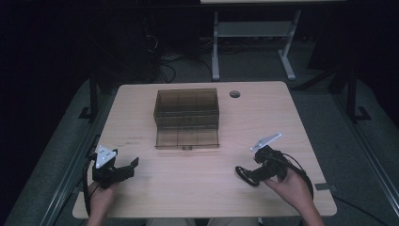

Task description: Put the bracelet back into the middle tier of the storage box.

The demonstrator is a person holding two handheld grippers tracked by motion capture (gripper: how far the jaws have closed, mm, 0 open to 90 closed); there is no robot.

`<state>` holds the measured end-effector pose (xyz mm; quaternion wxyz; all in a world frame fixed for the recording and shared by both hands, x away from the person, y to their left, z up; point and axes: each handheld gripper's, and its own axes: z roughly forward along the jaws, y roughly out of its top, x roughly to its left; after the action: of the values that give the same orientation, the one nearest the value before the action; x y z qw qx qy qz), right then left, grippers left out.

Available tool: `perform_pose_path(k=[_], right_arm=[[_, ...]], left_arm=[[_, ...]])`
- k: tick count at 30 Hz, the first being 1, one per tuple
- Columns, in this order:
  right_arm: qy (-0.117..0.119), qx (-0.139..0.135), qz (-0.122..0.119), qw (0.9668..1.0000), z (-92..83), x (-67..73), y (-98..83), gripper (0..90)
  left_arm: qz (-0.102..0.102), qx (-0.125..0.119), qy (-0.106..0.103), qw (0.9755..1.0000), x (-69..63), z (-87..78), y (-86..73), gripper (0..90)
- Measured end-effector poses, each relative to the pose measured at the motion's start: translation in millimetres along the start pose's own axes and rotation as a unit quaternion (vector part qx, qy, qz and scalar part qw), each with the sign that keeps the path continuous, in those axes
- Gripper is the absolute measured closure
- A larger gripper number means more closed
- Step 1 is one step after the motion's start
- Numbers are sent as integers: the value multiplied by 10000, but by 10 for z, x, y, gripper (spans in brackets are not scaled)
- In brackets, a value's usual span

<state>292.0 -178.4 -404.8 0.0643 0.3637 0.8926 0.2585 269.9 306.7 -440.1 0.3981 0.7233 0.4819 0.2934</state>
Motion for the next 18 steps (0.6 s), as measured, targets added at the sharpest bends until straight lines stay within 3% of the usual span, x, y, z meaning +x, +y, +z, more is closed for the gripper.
perform_pose_path(k=[18], right_arm=[[66,329,17,9994,213,58,-38,387]], left_arm=[[-15,6,-1,10000,1,-4,1,131]])
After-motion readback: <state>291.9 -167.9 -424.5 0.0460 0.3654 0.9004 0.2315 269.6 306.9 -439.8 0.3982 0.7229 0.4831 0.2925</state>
